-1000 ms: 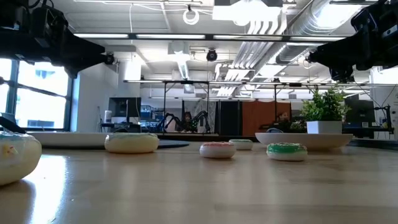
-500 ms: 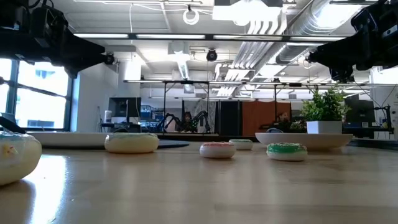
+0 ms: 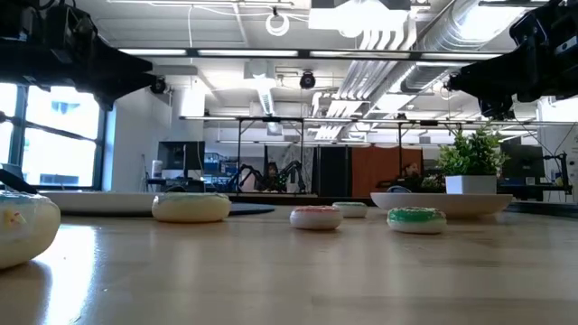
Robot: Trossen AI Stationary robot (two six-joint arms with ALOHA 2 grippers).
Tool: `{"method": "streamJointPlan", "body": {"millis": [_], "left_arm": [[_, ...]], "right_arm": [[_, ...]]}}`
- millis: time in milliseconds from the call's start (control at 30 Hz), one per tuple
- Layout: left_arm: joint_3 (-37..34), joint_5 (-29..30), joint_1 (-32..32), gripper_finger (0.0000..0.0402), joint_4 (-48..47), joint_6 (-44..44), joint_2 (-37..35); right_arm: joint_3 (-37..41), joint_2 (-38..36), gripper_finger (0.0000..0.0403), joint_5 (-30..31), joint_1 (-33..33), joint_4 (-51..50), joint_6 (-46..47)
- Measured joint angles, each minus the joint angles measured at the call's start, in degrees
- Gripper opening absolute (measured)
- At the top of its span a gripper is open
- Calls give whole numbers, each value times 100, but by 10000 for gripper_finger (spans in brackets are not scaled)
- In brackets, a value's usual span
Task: Pick & Place donuts
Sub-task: Put the large light blue donut on the left white plate
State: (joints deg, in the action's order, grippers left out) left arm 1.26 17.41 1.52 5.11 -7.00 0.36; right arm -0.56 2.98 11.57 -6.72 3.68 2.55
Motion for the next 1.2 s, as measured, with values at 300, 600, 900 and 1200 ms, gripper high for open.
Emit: {"method": "streamJointPlan", "body": {"millis": [300, 600, 900, 1200], "left_arm": [[54, -725, -2, 177, 71, -226, 0], [69, -431, -2, 177, 249, -250, 0], [122, 50, 0, 177, 496, -372, 1], [1151, 580, -2, 177, -417, -561, 274]], "right_arm": [[0, -26, 140, 291, 0, 317, 157], [-2, -11, 140, 320, 0, 341, -36], [0, -9, 140, 332, 0, 962, -554], [0, -2, 140, 816, -2, 713, -553]]}}
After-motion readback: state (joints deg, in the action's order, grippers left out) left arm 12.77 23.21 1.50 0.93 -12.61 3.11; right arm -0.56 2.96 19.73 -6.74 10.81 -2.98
